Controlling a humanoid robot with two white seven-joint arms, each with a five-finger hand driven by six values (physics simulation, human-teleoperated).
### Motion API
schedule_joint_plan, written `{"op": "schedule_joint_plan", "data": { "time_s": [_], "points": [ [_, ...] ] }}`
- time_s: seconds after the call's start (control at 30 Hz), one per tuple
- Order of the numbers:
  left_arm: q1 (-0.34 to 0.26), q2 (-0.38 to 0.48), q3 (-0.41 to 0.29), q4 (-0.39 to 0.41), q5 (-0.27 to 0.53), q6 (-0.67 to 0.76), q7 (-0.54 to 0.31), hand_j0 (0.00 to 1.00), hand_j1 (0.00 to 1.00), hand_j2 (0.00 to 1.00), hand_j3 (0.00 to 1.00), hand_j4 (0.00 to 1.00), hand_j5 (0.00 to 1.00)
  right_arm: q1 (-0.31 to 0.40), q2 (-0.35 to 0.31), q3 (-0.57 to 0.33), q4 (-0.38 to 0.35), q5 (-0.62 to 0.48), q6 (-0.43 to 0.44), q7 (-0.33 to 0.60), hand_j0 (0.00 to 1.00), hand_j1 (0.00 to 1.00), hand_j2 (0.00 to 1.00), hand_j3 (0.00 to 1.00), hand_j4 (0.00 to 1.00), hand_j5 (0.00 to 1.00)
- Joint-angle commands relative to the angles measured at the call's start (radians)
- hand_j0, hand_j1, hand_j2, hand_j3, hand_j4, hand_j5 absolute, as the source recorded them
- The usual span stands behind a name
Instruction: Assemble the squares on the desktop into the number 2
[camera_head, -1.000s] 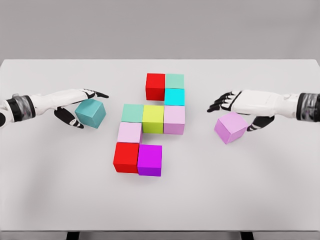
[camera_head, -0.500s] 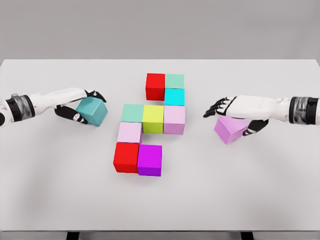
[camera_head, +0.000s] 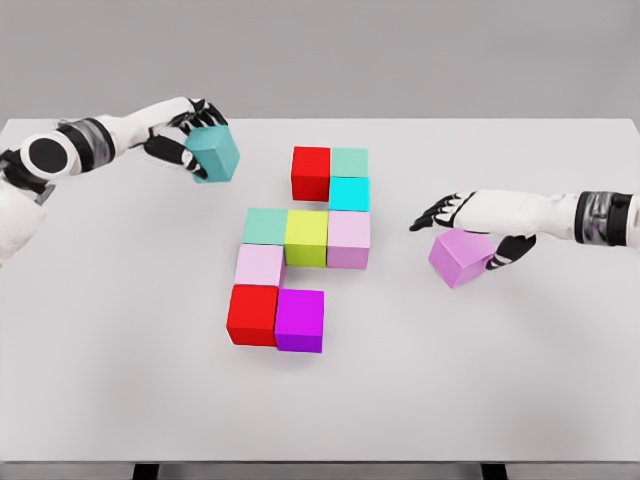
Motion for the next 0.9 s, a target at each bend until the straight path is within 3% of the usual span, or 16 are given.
{"op": "schedule_joint_plan", "data": {
  "time_s": [0.0, 0.1, 0.23, 0.27, 0.33, 0.4, 0.5, 0.7, 0.87],
  "points": [
    [-0.002, -0.069, -0.006, -0.002, -0.001, 0.209, 0.087, 0.44, 0.44, 0.44, 0.44, 0.44, 0.44, 0.000, 0.002, 0.011, 0.012, -0.006, 0.002, 0.000, 1.00, 1.00, 1.00, 1.00, 1.00, 1.00],
    [-0.017, -0.116, -0.045, -0.007, 0.000, 0.298, 0.205, 0.44, 0.44, 0.44, 0.44, 0.44, 0.44, 0.000, 0.002, 0.025, 0.012, -0.006, 0.001, 0.000, 1.00, 1.00, 1.00, 1.00, 1.00, 1.00],
    [-0.017, -0.162, -0.048, -0.006, 0.000, 0.320, 0.244, 0.44, 0.44, 0.44, 0.44, 0.44, 0.44, -0.002, 0.002, 0.031, 0.017, -0.004, 0.001, 0.000, 1.00, 1.00, 1.00, 1.00, 1.00, 1.00],
    [-0.017, -0.168, -0.054, -0.007, 0.002, 0.320, 0.259, 0.44, 0.44, 0.44, 0.44, 0.44, 0.44, 0.000, 0.002, 0.030, 0.021, -0.004, 0.001, 0.000, 0.96, 0.96, 0.96, 0.96, 0.96, 0.96],
    [-0.017, -0.171, -0.082, -0.009, 0.000, 0.309, 0.265, 0.45, 0.45, 0.45, 0.45, 0.45, 0.45, 0.000, 0.002, 0.030, 0.024, -0.004, -0.001, 0.000, 0.84, 0.84, 0.84, 0.84, 0.84, 0.84],
    [-0.017, -0.168, -0.098, -0.042, 0.000, 0.306, 0.271, 0.46, 0.46, 0.46, 0.46, 0.46, 0.46, -0.002, 0.002, 0.030, 0.027, -0.004, -0.003, 0.000, 0.81, 0.81, 0.81, 0.81, 0.81, 0.81],
    [-0.017, -0.159, -0.118, -0.055, 0.000, 0.303, 0.271, 0.48, 0.48, 0.48, 0.48, 0.48, 0.48, -0.003, 0.002, 0.030, 0.026, -0.004, -0.009, 0.000, 0.62, 0.62, 0.62, 0.62, 0.62, 0.62],
    [-0.017, -0.156, -0.146, -0.055, -0.003, 0.289, 0.271, 0.53, 0.53, 0.53, 0.53, 0.53, 0.53, -0.003, 0.000, 0.030, 0.026, -0.004, -0.034, 0.000, 0.52, 0.52, 0.52, 0.52, 0.52, 0.52],
    [-0.018, -0.151, -0.178, -0.055, -0.023, 0.251, 0.271, 0.56, 0.56, 0.56, 0.56, 0.56, 0.56, -0.012, -0.006, 0.024, 0.026, 0.003, -0.034, 0.000, 0.52, 0.52, 0.52, 0.52, 0.52, 0.52]
  ]
}}
